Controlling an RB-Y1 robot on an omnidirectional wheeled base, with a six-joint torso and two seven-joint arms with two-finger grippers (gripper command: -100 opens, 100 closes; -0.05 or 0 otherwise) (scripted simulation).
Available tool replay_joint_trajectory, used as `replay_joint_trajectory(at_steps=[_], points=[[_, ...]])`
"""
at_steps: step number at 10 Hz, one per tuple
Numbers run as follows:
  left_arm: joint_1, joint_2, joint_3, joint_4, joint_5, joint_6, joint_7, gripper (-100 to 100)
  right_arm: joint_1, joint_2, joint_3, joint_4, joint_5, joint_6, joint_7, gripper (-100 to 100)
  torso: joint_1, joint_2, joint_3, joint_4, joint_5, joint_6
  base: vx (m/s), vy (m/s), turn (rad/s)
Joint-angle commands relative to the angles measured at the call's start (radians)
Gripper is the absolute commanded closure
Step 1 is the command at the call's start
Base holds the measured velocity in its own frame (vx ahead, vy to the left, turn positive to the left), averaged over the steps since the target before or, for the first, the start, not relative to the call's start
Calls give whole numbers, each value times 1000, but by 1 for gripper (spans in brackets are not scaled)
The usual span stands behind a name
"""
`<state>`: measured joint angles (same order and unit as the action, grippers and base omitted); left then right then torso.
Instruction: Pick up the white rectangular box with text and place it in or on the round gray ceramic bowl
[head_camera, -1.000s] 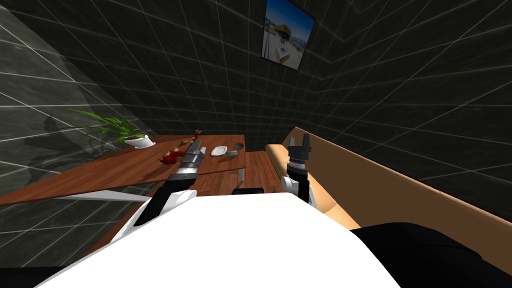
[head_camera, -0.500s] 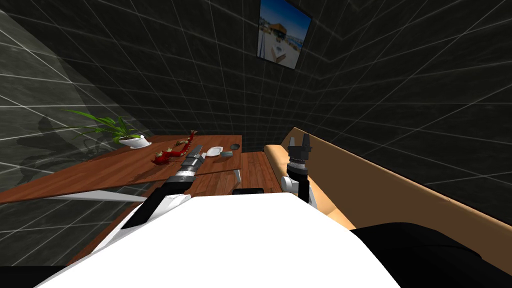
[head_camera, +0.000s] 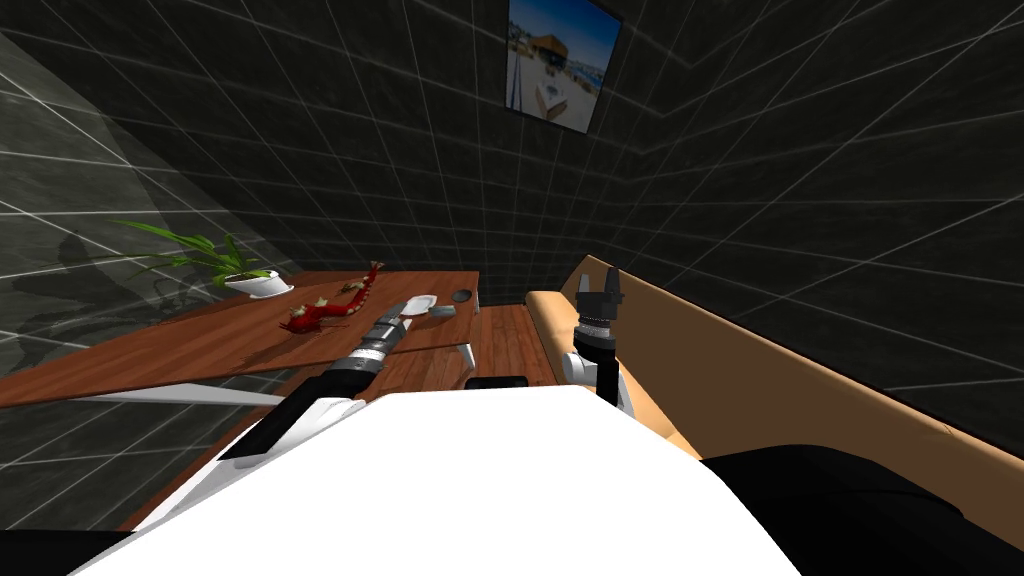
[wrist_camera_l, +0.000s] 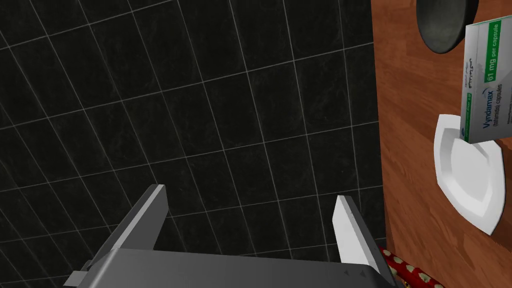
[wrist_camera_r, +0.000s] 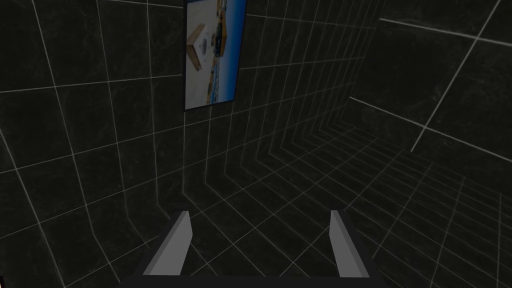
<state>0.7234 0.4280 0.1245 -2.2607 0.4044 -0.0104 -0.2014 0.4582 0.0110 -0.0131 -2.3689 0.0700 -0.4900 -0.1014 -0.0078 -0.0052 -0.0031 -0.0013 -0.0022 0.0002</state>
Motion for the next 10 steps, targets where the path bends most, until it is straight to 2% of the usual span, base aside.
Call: replay_joint_trajectory(at_steps=[1, 2, 3, 4, 5, 6, 7, 8, 10], points=[[15, 39, 5, 21, 50, 49, -7, -100, 0, 0, 0, 0, 0, 0, 0, 0, 0, 0, 0, 0, 0, 0, 75, -138, 28], [15, 39, 5, 21, 60, 49, -7, -100, 0, 0, 0, 0, 0, 0, 0, 0, -1, 0, 0, 0, 0, 0, 75, -106, 32], [28, 76, 8, 44, 97, 88, -14, -100, 0, 0, 0, 0, 0, 0, 0, 0, 1, -1, 0, 0, 0, 0, 83, -94, 39], [28, 76, 8, 44, 108, 88, -14, -100, 0, 0, 0, 0, 0, 0, 0, 0, 2, -1, -1, 0, 1, 0, 83, -82, 21], [41, 114, 11, 68, 143, 127, -20, -100, 0, 0, 0, 0, 0, 0, 0, 0, 3, -1, -1, 0, 1, 0, 121, -131, 38], [41, 114, 11, 68, 157, 127, -20, -100, 0, 0, 0, 0, 0, 0, 0, 0, 1, -3, -2, -1, 0, 0, 94, -111, 32], [53, 152, 13, 95, 195, 167, -28, -100, 0, 0, 0, 0, 0, 0, 0, 0, 2, -2, -1, 0, 0, 0, 125, -95, 37], [53, 152, 13, 95, 206, 167, -28, -100, 0, 0, 0, 0, 0, 0, 0, 0, 2, -4, -2, -1, 1, 0, 116, -81, 28], [76, 229, 16, 150, 278, 232, -42, -100, 0, 0, 0, 0, 0, 0, 0, 0, 1, -5, -3, -1, 1, 0, 182, -146, 56]])
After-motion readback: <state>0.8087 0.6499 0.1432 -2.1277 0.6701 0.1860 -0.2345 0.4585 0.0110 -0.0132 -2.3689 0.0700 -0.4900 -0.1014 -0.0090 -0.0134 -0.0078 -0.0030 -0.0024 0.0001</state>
